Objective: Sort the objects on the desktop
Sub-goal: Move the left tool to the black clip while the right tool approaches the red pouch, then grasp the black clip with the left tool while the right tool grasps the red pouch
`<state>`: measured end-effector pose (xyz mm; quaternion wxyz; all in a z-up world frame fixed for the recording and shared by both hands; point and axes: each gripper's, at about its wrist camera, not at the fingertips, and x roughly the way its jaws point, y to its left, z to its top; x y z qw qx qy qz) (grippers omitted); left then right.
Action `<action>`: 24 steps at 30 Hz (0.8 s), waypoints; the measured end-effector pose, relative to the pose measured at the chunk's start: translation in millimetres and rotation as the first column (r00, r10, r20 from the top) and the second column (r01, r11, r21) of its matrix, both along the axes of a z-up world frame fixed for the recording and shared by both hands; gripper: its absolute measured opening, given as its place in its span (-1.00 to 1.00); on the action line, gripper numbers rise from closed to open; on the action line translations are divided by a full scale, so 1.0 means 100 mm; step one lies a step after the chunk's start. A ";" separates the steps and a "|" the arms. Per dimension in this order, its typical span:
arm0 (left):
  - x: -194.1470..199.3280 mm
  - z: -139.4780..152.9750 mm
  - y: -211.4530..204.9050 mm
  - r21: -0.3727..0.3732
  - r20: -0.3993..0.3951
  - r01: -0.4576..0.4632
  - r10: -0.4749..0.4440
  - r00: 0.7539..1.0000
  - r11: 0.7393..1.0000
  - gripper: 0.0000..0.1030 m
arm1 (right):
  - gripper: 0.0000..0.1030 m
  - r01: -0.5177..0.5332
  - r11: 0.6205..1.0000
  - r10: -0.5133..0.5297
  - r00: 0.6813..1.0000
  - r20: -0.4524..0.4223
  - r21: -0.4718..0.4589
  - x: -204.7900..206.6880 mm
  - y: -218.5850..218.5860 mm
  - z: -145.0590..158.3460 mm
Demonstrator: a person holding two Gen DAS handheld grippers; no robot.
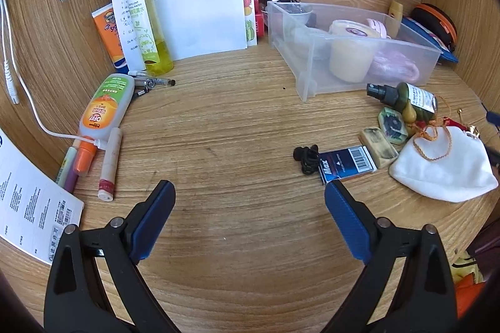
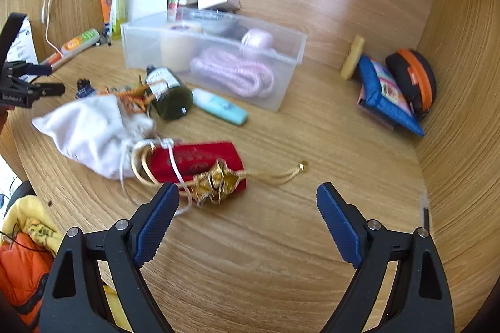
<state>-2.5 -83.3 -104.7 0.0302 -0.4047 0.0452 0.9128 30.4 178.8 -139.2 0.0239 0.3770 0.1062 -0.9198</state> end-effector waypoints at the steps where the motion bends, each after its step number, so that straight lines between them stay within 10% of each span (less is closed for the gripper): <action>1: -0.01 0.00 0.00 0.007 0.004 0.006 -0.006 1.000 1.000 0.83 | 0.71 -0.003 1.000 0.003 1.000 0.020 -0.012 -0.01 0.02 -0.03; 24: -0.38 -0.10 0.18 0.025 0.056 0.079 -0.081 0.995 0.997 -0.04 | 0.71 -0.009 0.992 0.021 0.995 0.101 -0.123 -0.02 0.30 0.00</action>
